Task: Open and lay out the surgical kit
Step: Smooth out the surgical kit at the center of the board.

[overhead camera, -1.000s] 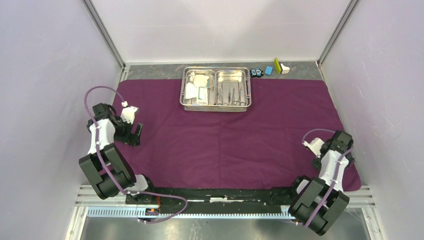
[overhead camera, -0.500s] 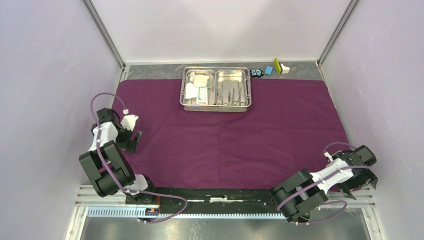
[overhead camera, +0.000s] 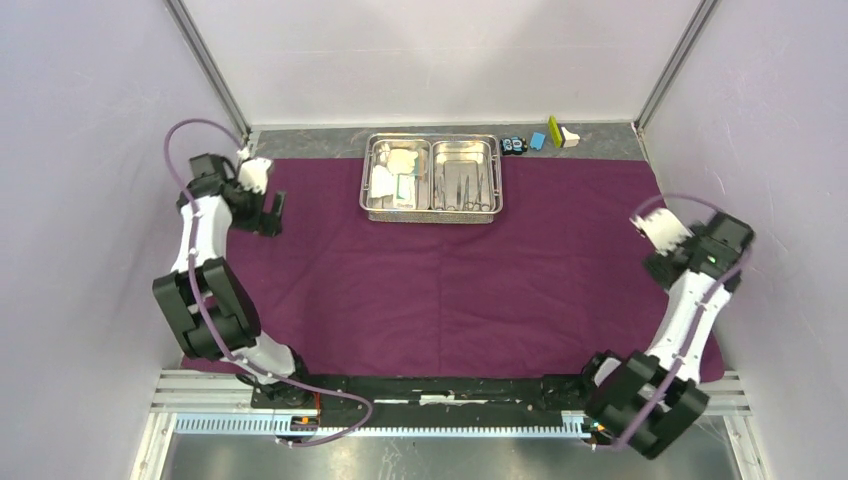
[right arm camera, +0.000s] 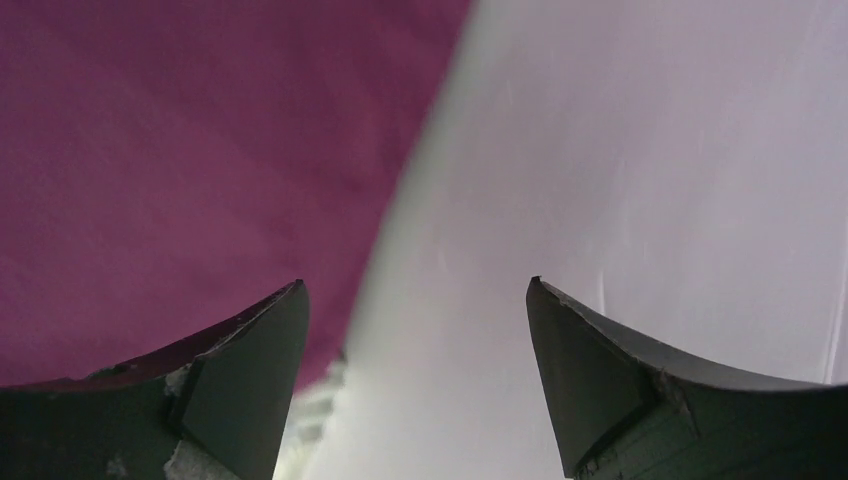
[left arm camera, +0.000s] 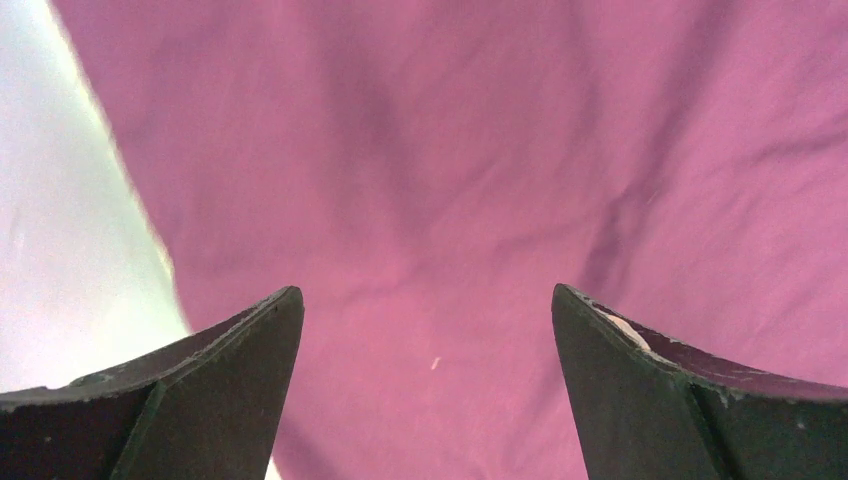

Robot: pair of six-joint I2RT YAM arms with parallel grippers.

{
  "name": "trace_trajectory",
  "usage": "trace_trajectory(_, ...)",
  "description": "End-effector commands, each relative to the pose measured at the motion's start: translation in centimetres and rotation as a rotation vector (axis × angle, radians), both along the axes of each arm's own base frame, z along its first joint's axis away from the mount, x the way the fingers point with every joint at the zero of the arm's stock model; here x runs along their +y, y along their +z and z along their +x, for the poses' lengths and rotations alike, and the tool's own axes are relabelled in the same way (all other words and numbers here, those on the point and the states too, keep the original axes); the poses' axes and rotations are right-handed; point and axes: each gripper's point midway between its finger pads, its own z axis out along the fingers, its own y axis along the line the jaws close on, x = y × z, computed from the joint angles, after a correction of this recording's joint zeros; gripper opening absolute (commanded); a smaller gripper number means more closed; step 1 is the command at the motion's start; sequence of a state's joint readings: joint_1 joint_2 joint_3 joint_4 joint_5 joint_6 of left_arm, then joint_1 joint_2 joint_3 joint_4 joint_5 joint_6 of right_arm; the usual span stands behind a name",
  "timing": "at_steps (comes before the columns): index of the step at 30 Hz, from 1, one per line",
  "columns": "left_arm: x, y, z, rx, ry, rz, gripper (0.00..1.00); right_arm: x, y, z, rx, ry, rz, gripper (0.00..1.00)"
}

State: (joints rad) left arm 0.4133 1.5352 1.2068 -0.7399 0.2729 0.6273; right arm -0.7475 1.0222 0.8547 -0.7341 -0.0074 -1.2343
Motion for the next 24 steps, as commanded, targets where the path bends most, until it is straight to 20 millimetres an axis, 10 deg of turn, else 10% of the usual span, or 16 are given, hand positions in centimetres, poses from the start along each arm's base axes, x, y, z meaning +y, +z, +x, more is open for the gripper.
trace_trajectory(1, -4.4, 0.5, 6.9, -0.089, 0.055, -0.159, 1.00, 5.1, -0.2, 8.2, -0.211, 0.040, 0.194, 0.87)
trace_trajectory(10, -4.2, -3.5, 17.3, -0.027, 0.239, -0.360, 1.00, 10.1, -1.8, 21.6, -0.373, 0.053, 0.372, 0.87)
trace_trajectory(16, -2.1, -7.2, 18.2, 0.022, 0.335, -0.283, 1.00, 9.7, -3.3, 26.2, -0.381, 0.002, 0.431, 0.87)
trace_trajectory(24, 1.4, -11.4, 17.3, 0.117, 0.417, -0.164, 1.00, 9.8, -3.2, 27.4, -0.371, 0.019, 0.444, 0.87)
